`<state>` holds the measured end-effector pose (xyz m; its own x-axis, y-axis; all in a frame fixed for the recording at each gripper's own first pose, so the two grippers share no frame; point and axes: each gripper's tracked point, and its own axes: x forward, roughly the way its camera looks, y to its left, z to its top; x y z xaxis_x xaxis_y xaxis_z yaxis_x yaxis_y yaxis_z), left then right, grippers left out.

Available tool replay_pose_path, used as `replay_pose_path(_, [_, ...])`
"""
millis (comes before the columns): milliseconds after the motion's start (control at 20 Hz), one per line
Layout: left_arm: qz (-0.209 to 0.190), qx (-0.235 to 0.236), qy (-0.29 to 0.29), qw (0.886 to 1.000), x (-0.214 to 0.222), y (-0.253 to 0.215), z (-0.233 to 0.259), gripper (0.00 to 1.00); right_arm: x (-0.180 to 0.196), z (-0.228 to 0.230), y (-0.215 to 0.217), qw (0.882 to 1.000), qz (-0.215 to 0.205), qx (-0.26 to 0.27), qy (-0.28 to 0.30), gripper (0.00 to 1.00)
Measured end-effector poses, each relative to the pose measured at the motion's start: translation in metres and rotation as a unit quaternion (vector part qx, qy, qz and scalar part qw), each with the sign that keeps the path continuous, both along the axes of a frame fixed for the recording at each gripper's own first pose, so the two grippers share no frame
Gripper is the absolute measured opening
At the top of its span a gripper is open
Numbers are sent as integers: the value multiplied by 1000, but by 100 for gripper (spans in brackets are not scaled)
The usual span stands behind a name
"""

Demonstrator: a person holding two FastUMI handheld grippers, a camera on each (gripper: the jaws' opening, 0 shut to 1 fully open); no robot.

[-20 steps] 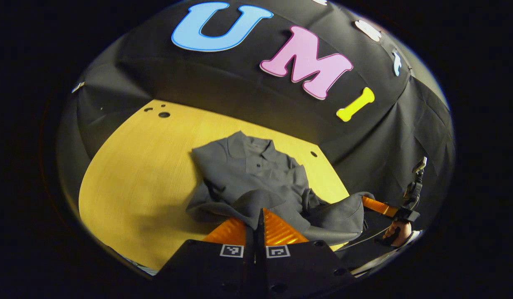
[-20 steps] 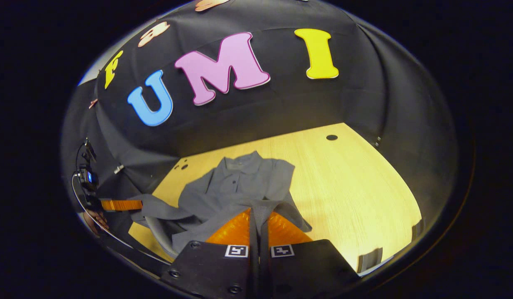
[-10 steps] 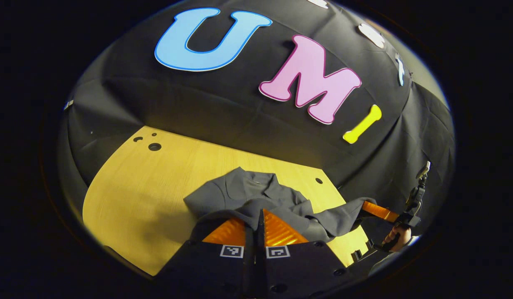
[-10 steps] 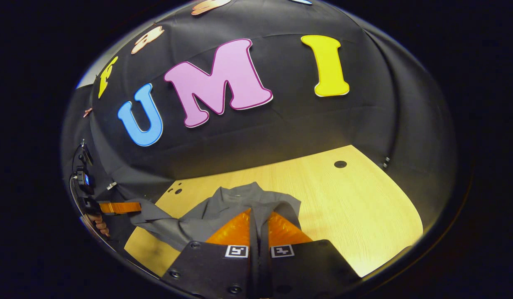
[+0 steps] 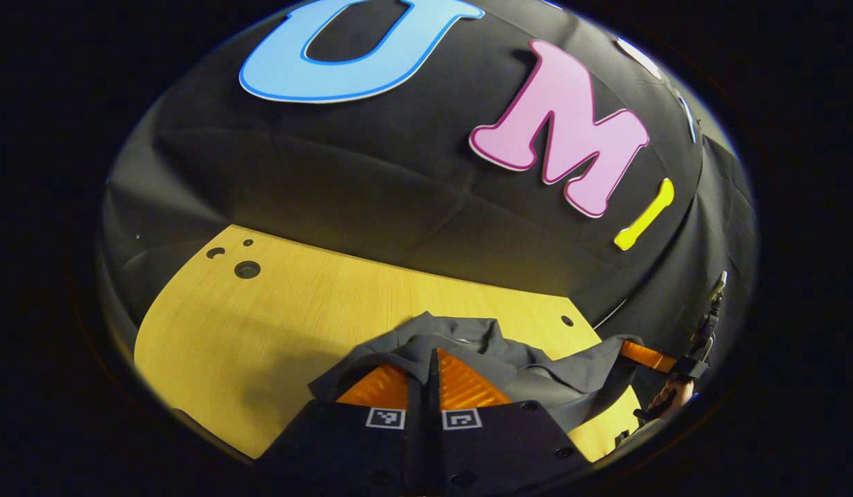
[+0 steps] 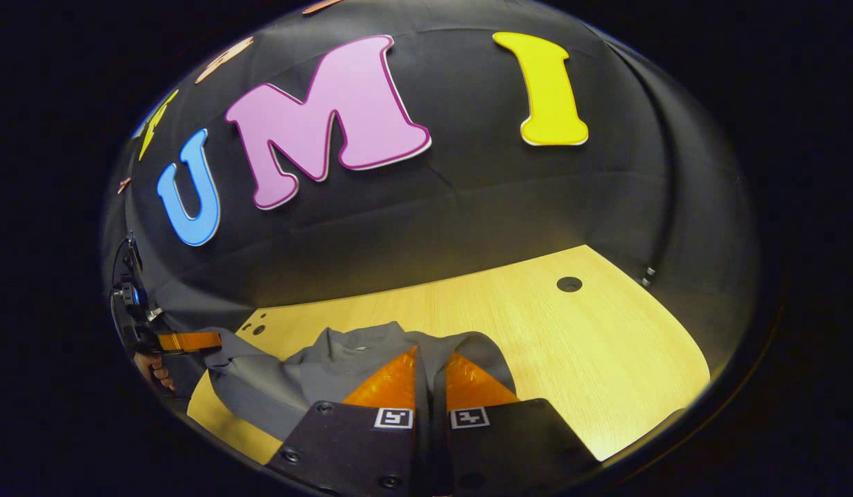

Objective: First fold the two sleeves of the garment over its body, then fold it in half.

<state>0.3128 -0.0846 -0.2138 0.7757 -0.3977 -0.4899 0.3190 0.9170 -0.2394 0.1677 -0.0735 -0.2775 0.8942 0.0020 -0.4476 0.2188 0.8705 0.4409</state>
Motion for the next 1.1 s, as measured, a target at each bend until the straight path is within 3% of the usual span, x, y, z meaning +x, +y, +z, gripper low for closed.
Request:
replay_pose_path(350, [20,37,23,999,61,14,-74,5,41,-69,-1,999,2,-5,33,5])
replay_pose_path(650, [35,68,54,996,76,21,-117,2,51,-121,13,997,26,-15,65,5])
replay_pose_path(800, [44,87,72,993,76,24,-135,5,53,-138,13,996,25,-14,79,6])
replay_pose_path(1000, [51,109,76,990,77,27,-142,11,51,-152,14,994,21,7,103,18])
replay_pose_path(1100, [55,119,71,989,74,26,-138,23,51,-151,15,993,11,33,109,24])
